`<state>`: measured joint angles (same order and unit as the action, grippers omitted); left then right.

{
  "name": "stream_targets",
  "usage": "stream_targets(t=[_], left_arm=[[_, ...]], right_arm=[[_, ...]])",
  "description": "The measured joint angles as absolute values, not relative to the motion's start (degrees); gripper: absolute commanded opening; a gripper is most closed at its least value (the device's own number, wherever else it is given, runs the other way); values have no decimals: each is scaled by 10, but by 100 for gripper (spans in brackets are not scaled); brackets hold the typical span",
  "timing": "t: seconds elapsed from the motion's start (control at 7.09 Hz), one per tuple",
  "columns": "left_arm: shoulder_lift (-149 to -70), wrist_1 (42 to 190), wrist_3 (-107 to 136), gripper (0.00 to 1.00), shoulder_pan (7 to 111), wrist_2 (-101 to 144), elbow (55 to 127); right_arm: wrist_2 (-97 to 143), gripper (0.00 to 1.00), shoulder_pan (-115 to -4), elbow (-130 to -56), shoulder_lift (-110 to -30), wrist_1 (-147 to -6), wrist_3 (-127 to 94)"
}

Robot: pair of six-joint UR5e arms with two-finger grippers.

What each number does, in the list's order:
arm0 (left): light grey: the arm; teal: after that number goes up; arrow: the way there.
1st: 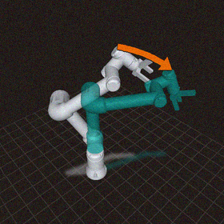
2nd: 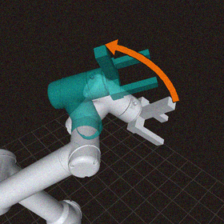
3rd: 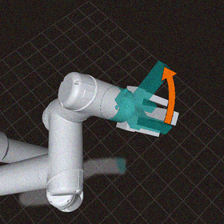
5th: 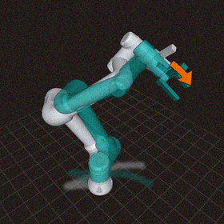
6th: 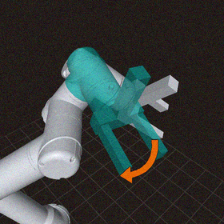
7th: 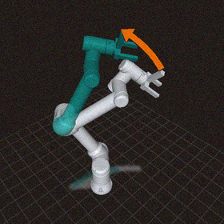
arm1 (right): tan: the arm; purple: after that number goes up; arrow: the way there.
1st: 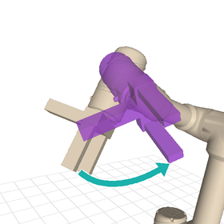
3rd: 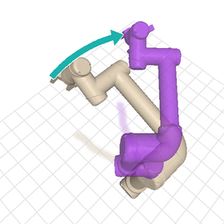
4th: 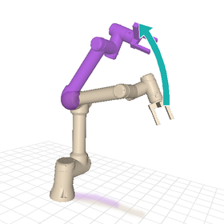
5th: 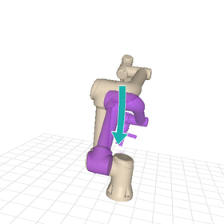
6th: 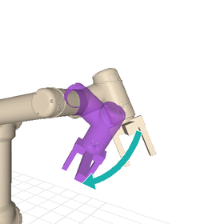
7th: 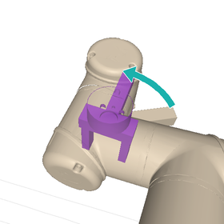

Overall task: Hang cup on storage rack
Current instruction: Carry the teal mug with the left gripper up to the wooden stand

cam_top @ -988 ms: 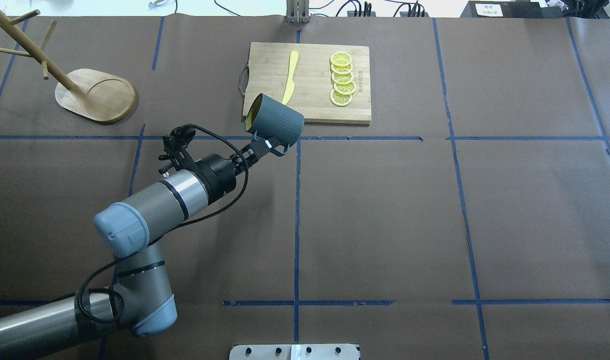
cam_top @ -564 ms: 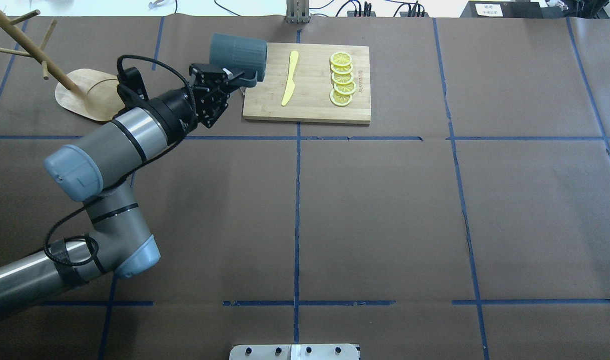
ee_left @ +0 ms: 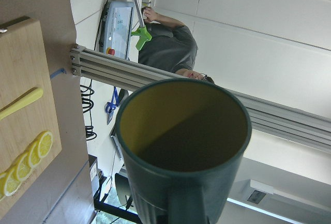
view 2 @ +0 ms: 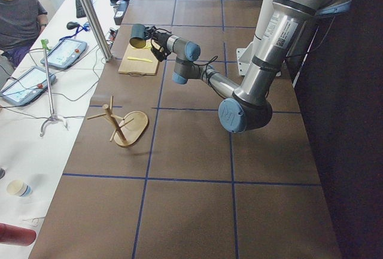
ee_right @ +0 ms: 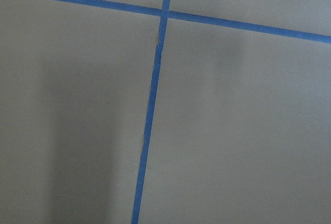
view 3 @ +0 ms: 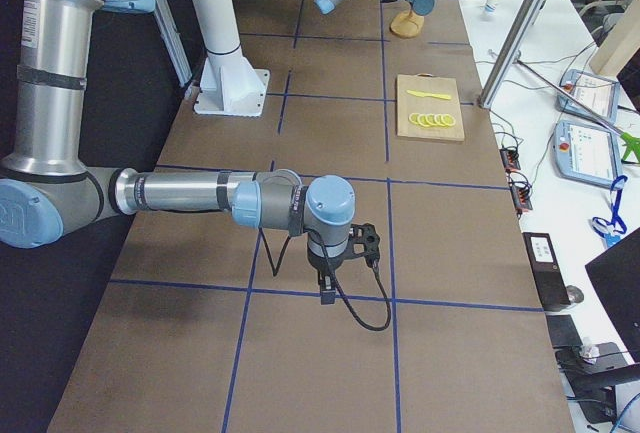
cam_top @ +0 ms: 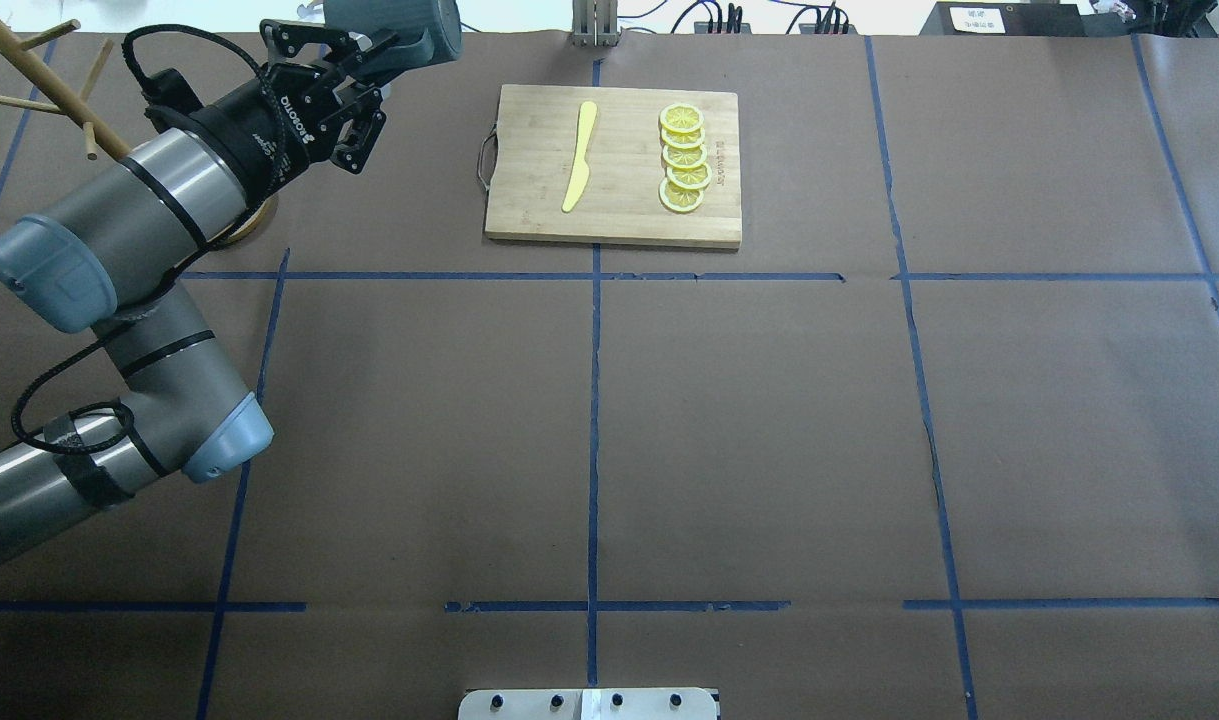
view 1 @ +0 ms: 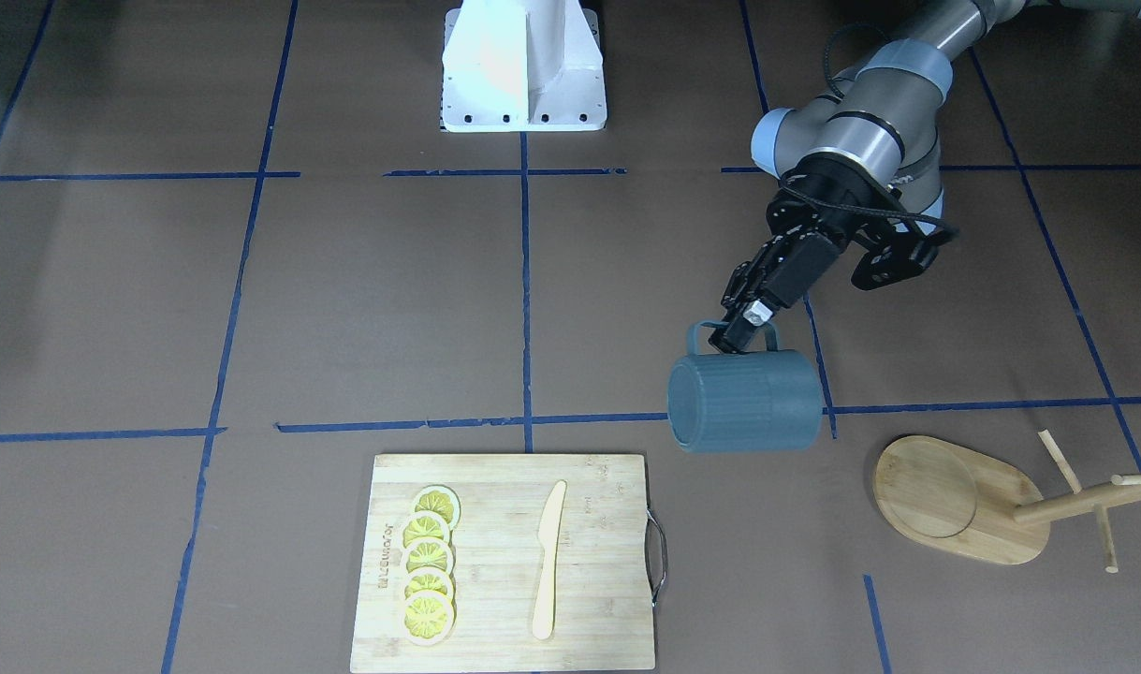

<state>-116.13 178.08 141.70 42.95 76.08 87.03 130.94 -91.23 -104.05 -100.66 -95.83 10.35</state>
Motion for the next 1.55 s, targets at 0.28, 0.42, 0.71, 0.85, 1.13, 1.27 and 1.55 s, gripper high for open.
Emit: stream_targets(t=[0.28, 0.42, 0.71, 0.85, 1.13, 1.27, 1.55], left_arm=[[-1150, 1782, 1493, 0, 477, 762, 863], [-1147, 1782, 1526, 0, 501, 768, 849], [-1138, 1797, 1573, 0, 536, 781, 813], [-1128, 1826, 1587, 0, 542, 782, 789], [-1119, 1891, 1612, 0, 552, 789, 734], [-1117, 1921, 1621, 0, 565, 806, 705], [-1101, 1979, 1637, 0, 582, 830, 674]], right_arm=[[1309, 100, -912, -1040, -1006, -958, 104], [1310, 100, -912, -1041, -1006, -958, 104], [1310, 100, -912, -1042, -1006, -958, 104], [1310, 100, -912, -1043, -1006, -958, 104], [1310, 100, -912, -1044, -1006, -958, 103], [1310, 100, -912, -1046, -1005, -958, 103], [1310, 100, -912, -1048, -1005, -958, 103]])
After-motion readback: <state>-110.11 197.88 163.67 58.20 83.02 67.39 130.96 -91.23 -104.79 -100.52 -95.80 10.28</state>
